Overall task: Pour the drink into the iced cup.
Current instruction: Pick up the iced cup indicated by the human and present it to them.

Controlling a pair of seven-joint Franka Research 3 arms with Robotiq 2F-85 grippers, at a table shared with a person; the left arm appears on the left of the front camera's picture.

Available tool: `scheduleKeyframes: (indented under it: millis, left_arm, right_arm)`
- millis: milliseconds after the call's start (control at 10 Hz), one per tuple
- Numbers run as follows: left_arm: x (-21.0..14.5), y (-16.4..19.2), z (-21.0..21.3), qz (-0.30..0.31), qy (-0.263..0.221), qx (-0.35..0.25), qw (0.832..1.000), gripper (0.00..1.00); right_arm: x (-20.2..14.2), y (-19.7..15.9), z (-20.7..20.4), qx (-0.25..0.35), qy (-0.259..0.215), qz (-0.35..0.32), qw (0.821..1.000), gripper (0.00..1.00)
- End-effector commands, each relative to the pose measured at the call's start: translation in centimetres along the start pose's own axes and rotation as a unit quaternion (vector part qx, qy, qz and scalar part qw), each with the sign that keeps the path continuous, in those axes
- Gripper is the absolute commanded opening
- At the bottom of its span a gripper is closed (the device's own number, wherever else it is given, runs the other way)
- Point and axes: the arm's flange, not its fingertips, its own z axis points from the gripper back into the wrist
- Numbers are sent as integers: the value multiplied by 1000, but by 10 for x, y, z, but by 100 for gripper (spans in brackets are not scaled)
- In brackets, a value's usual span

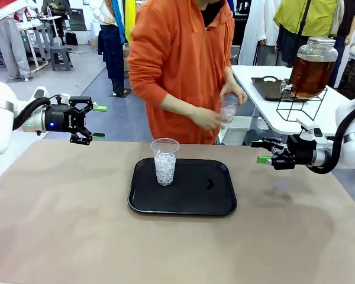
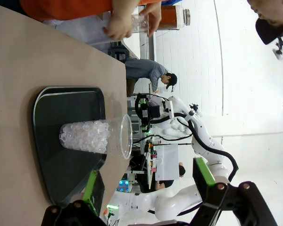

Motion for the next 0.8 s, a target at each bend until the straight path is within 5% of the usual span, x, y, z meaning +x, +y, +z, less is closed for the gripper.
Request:
scheduleKeyframes:
  millis: [0, 700]
  left_arm:
    - [0, -1, 0, -5, -3, -2, 1000, 100]
    - [0, -1, 0, -5, -3, -2, 1000, 100]
  right_arm:
    - [3, -1, -2, 0, -2, -2, 1000, 100]
    - [3, -1, -2, 0, -2, -2, 1000, 100]
